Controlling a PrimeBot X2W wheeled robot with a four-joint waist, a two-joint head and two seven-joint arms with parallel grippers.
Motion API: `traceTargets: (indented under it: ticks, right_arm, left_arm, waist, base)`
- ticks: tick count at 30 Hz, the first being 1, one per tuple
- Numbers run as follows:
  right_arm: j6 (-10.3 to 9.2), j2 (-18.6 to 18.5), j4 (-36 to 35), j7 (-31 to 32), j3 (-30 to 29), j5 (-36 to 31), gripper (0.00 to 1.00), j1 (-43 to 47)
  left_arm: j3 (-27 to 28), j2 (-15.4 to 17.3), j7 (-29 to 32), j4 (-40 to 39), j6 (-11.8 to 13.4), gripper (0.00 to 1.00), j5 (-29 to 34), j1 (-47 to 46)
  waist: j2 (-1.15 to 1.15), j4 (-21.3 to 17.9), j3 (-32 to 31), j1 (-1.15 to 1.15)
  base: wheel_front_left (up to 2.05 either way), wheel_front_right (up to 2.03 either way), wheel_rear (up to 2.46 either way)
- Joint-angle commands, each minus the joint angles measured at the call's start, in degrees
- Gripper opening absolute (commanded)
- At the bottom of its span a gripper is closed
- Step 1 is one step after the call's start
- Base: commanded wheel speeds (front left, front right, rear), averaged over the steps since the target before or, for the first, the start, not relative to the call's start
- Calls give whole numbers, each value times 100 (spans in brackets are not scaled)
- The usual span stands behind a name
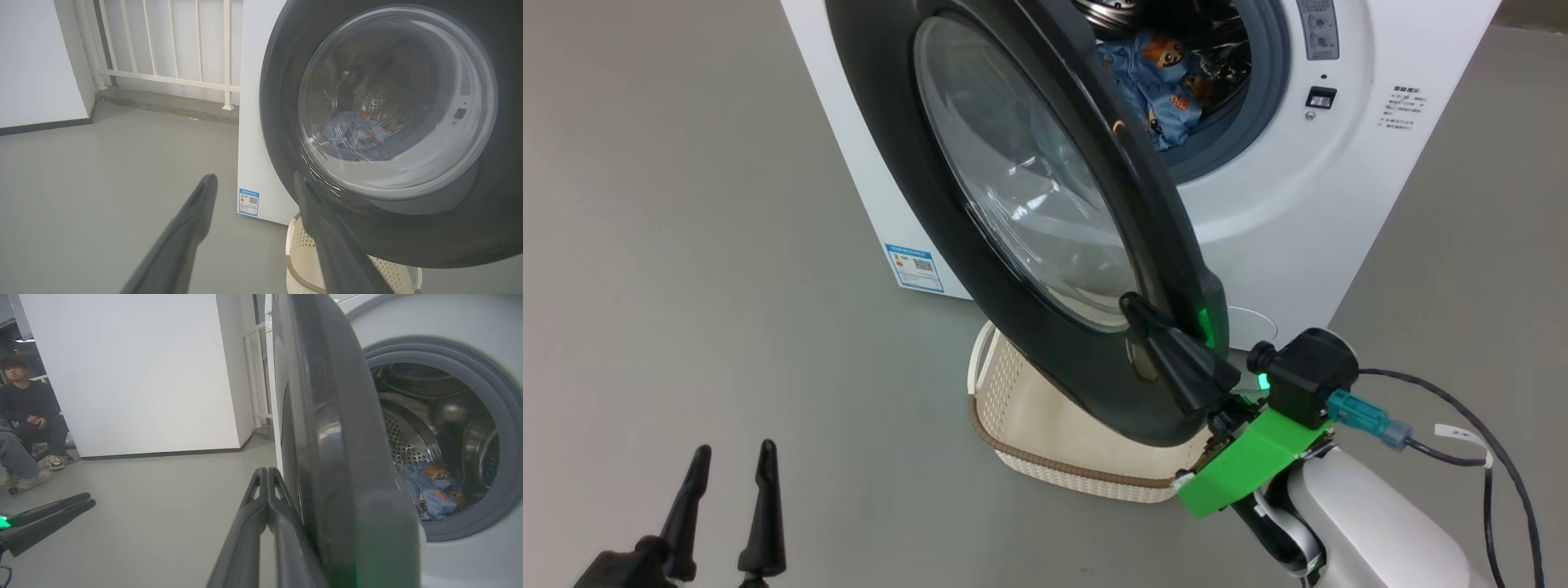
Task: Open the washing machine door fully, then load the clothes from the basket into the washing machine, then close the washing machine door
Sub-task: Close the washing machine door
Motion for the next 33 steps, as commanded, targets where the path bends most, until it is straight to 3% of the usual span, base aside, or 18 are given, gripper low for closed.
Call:
traceTargets:
  ticks: [1,33]
  right_arm:
    - [-43,-7,-73,-27,-88,-81,0,-101]
    - [-43,-285,468,-27,-1354,-402,0,-1038]
  left_arm:
    - [131,69,-38,-174,-2,100,0,-266]
    - [-397,-22,-38,-317,-2,100,-25,-725]
  waist:
    - [0,-12,24,0]
    - [0,32,584,0]
  base:
    - [0,0,0]
    - [0,0,0]
